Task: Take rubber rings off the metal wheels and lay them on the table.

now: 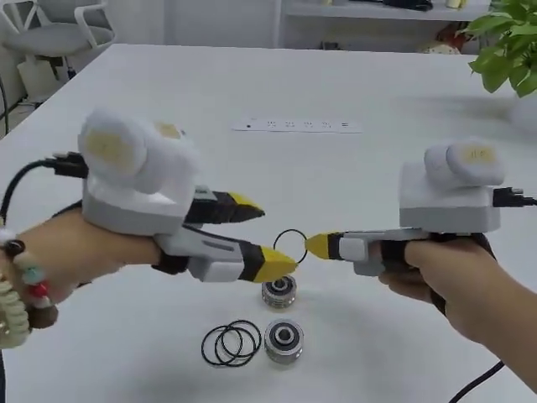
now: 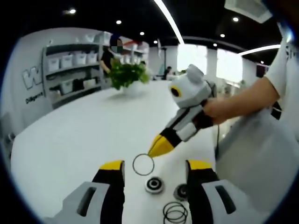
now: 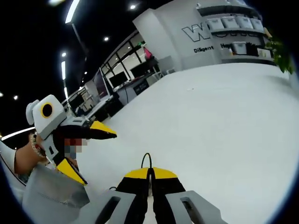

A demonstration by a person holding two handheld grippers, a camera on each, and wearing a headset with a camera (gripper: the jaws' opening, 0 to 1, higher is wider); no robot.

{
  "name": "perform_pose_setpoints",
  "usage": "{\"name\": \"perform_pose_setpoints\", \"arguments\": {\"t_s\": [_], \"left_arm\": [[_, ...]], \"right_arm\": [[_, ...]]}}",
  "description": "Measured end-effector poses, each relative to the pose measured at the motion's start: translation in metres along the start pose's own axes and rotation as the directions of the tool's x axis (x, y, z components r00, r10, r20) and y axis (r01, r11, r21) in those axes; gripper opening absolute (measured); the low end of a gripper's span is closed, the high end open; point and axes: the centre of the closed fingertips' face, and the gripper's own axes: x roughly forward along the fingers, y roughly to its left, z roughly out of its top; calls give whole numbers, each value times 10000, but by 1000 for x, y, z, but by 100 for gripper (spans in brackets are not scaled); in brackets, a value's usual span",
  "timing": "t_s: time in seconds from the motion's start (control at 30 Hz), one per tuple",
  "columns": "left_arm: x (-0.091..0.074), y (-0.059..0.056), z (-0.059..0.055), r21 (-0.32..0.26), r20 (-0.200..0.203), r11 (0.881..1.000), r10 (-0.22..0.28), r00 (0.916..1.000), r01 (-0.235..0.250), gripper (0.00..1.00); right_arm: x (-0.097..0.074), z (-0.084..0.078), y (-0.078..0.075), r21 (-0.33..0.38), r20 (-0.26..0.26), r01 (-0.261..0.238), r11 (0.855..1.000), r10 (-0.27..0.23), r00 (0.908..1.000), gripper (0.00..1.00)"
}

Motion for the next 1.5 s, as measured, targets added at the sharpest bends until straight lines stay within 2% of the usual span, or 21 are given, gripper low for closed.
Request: {"name": "perform_pose_setpoints", "arguments": {"t_s": [0.03, 0.1, 0.2, 0.3, 0.33, 0.43, 0.6, 0.67, 0.77, 0.83, 0.97, 1.07, 1.1, 1.2, 1.3, 1.4, 1.5], "left_arm": [[-5, 0, 4, 88, 35, 10000, 40, 10000, -40, 56], [-19, 1, 10, 691, 43, 9974, 224, 9997, -227, 59], [-40, 1, 12, 1255, -20, 9914, 380, 9993, -375, 62], [-60, -3, 12, 1388, 39, 9892, 468, 9989, -469, 65], [-67, -7, 13, 1409, 75, 9885, 534, 9985, -540, 67], [-85, -9, 12, 1530, 197, 9848, 807, 9965, -827, 69], [-119, -2, 1, 1584, 233, 9782, 1323, 9909, -1344, 71], [-127, 0, -3, 1429, 304, 9780, 1489, 9884, -1517, 72], [-140, -1, -17, 991, 435, 9818, 1582, 9864, -1618, 74], [-145, -2, -23, 786, 397, 9818, 1700, 9846, -1727, 75], [-158, 2, -50, 310, 139, 9723, 2315, 9727, -2318, 76], [-162, 0, -65, -522, 238, 9649, 2588, 9656, -2573, 77], [-163, -1, -70, -633, 203, 9632, 2628, 9646, -2611, 77], [-164, -6, -88, -746, -192, 9572, 2790, 9601, -2797, 77], [-162, -14, -91, -910, -166, 9576, 2731, 9618, -2734, 77], [-160, -17, -91, -1085, -77, 9548, 2774, 9607, -2766, 77], [-157, -19, -91, -1125, -106, 9531, 2816, 9595, -2810, 77]], "right_arm": [[-1, 2, 0, 17, 78, 9, 10000, -9, 10000, 0], [-4, 8, 3, 126, 308, -23, 9999, 19, 9995, 0], [-7, 13, 6, 167, 524, -60, 9998, 51, 9986, 0], [-11, 18, 9, 161, 711, -113, 9998, 101, 9974, 0], [-12, 20, 10, 151, 768, -129, 9998, 118, 9970, 0], [-14, 23, 14, 123, 874, -214, 9997, 203, 9960, 0], [-15, 27, 22, 65, 1020, -465, 9989, 456, 9937, 0], [-15, 29, 24, 25, 1113, -552, 9985, 546, 9923, 0], [-16, 31, 31, -151, 1217, -761, 9970, 774, 9895, 0], [-16, 33, 37, -194, 1297, -1005, 9947, 1022, 9863, 0], [-14, 35, 52, -628, 1311, -1373, 9885, 1445, 9808, 0], [-11, 33, 56, -997, 1130, -1354, 9858, 1464, 9827, 0], [-11, 31, 59, -1139, 1072, -1426, 9832, 1549, 9821, 0], [-9, 29, 64, -1330, 933, -1545, 9790, 1675, 9814, 0], [-5, 25, 71, -1506, 744, -1770, 9726, 1896, 9790, 0], [-1, 18, 78, -1709, 427, -1984, 9651, 2084, 9771, 0], [4, 7, 88, -2101, -72, -2244, 9516, 2280, 9736, 0]]}}
